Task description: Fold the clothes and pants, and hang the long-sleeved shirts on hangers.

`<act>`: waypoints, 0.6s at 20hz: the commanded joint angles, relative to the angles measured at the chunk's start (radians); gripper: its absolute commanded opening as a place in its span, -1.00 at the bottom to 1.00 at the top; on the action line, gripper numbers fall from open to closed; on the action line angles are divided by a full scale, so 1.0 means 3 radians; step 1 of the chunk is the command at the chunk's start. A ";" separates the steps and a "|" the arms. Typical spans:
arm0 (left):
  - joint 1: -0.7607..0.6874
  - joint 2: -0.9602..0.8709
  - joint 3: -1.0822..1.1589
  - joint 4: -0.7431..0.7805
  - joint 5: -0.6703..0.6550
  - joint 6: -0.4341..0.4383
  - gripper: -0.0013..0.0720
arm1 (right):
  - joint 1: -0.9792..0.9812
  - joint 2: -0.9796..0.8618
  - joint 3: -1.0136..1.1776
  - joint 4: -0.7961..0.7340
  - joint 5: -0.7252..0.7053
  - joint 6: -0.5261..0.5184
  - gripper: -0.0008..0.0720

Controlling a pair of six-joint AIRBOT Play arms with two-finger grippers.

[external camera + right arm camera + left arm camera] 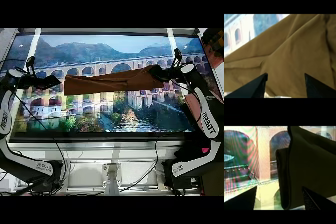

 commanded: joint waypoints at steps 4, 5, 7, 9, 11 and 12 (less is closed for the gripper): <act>-0.0015 -0.0462 0.0448 0.0142 -0.0790 -0.0165 0.92 | 0.0001 0.0017 0.0070 -0.0011 0.0206 -0.0056 0.46; -0.0014 -0.0493 0.0449 0.0142 -0.0788 -0.0163 0.92 | 0.0001 0.0017 0.0070 -0.0011 0.0206 -0.0056 0.46; -0.0017 -0.0543 0.0449 0.0142 -0.0771 -0.0108 0.92 | 0.0003 0.0017 0.0070 -0.0011 0.0216 -0.0056 0.46; -0.0036 -0.0586 0.0449 0.0130 -0.0649 -0.0104 0.91 | 0.0003 0.0017 0.0070 -0.0010 0.0240 -0.0056 0.46; -0.0067 -0.0646 0.0449 0.0004 -0.0609 -0.0103 0.91 | 0.0003 0.0017 0.0070 -0.0009 0.0262 -0.0056 0.46; -0.0086 -0.0682 0.0449 -0.0023 -0.0608 -0.0103 0.91 | 0.0003 0.0017 0.0070 -0.0008 0.0298 -0.0055 0.46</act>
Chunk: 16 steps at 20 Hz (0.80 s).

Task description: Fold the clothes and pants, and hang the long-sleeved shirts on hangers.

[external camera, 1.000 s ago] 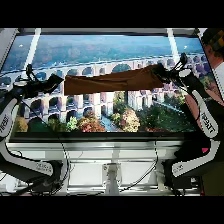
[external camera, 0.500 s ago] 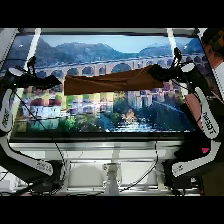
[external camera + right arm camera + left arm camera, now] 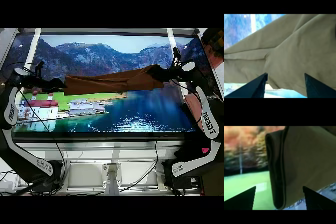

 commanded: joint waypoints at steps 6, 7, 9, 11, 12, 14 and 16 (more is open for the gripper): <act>-0.0266 -0.0239 0.0008 -0.0354 0.0067 0.0309 0.30 | 0.0003 0.0004 0.0005 0.0127 0.0231 0.0000 0.46; -0.0304 -0.0238 0.0008 -0.0408 0.0104 0.0356 0.02 | 0.0005 0.0004 0.0010 0.0154 0.0252 0.0000 0.46; -0.0350 -0.0230 0.0023 -0.0595 0.0140 0.0401 -0.91 | 0.0005 0.0006 0.0047 0.0179 0.0319 -0.0003 0.43; -0.0347 -0.0210 0.0094 -0.0778 0.0095 0.0399 -0.92 | 0.0005 0.0010 0.0130 0.0195 0.0495 -0.0025 0.18; -0.0340 -0.0170 0.0140 -0.0797 0.0018 0.0399 -0.92 | 0.0005 0.0010 0.0192 0.0215 0.0635 -0.0081 0.18; -0.0304 -0.0018 0.0212 -0.0799 -0.0221 0.0383 -0.92 | 0.0010 0.0010 0.0327 0.0314 0.0904 -0.0090 -0.01; -0.0245 0.0195 0.0221 -0.0799 -0.0497 0.0336 -0.92 | 0.0083 0.0010 0.0432 0.0366 0.1007 -0.0089 -0.59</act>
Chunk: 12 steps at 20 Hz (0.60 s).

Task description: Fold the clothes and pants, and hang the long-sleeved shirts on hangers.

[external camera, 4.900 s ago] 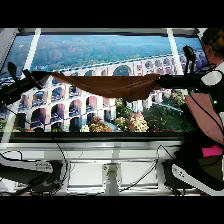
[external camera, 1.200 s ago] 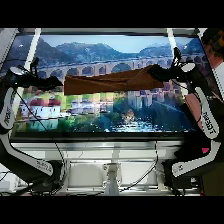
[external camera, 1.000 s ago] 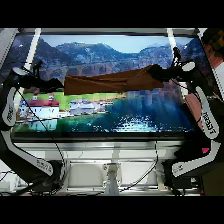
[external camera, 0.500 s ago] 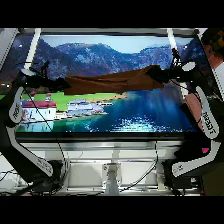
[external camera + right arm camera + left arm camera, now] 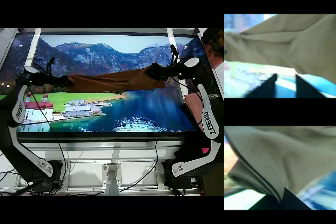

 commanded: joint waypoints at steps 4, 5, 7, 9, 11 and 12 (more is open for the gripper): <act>0.0156 0.0594 0.0053 -0.0112 -0.0806 -0.0142 -0.92 | 0.0472 -0.0004 0.0164 0.0024 0.0094 -0.0018 -0.93; 0.0173 0.0673 0.0053 -0.0113 -0.0848 -0.0186 -0.92 | 0.0640 -0.0009 0.0165 -0.0056 -0.0159 -0.0015 -0.93; 0.0181 0.0786 0.0053 -0.0113 -0.0919 -0.0354 -0.92 | 0.0950 -0.0018 0.0165 -0.0203 -0.0512 0.0128 -0.94; 0.0181 0.0877 0.0053 -0.0113 -0.1049 -0.0415 -0.92 | 0.1308 -0.0050 0.0165 -0.0467 -0.0863 0.0261 -0.94; 0.0186 0.0968 0.0053 -0.0113 -0.1226 -0.0415 -0.92 | 0.1609 -0.0139 0.0167 -0.0735 -0.1015 0.0523 -0.94; 0.0186 0.1007 0.0053 -0.0113 -0.1287 -0.0415 -0.92 | 0.1731 -0.0209 0.0170 -0.0823 -0.1087 0.0581 -0.94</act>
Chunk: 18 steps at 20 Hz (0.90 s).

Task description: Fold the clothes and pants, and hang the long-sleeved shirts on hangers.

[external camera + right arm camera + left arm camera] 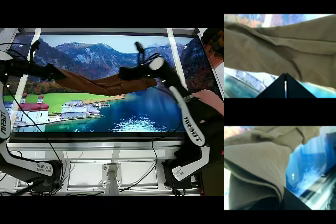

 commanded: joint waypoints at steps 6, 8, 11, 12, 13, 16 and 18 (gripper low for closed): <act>0.0060 0.0411 0.0005 -0.0006 -0.0298 -0.0055 -0.92 | 0.0810 -0.0662 0.0177 -0.0033 -0.0535 0.0833 -0.95; 0.0065 0.0418 0.0005 -0.0005 -0.0295 -0.0055 -0.92 | 0.0969 -0.0805 0.0310 0.0159 -0.0501 0.0834 -0.95; 0.0064 0.0416 0.0005 -0.0006 -0.0295 -0.0055 -0.92 | 0.1259 -0.0966 0.0399 0.0203 -0.0459 0.0956 -0.95; 0.0064 0.0416 0.0005 -0.0006 -0.0295 -0.0055 -0.92 | 0.1354 -0.1015 0.0399 0.0284 -0.0465 0.0996 -0.95; 0.0056 0.0416 0.0005 -0.0006 -0.0294 -0.0055 -0.92 | 0.1441 -0.1053 0.0398 0.0378 -0.0469 0.0994 -0.95; 0.0008 0.0407 0.0004 -0.0004 -0.0266 0.0008 -0.92 | 0.1671 -0.1087 0.0399 0.0446 -0.0615 0.0857 -0.94; -0.0058 0.0362 0.0004 0.0027 -0.0268 0.0173 -0.92 | 0.1710 -0.1057 0.0399 0.0445 -0.0551 0.0551 -0.94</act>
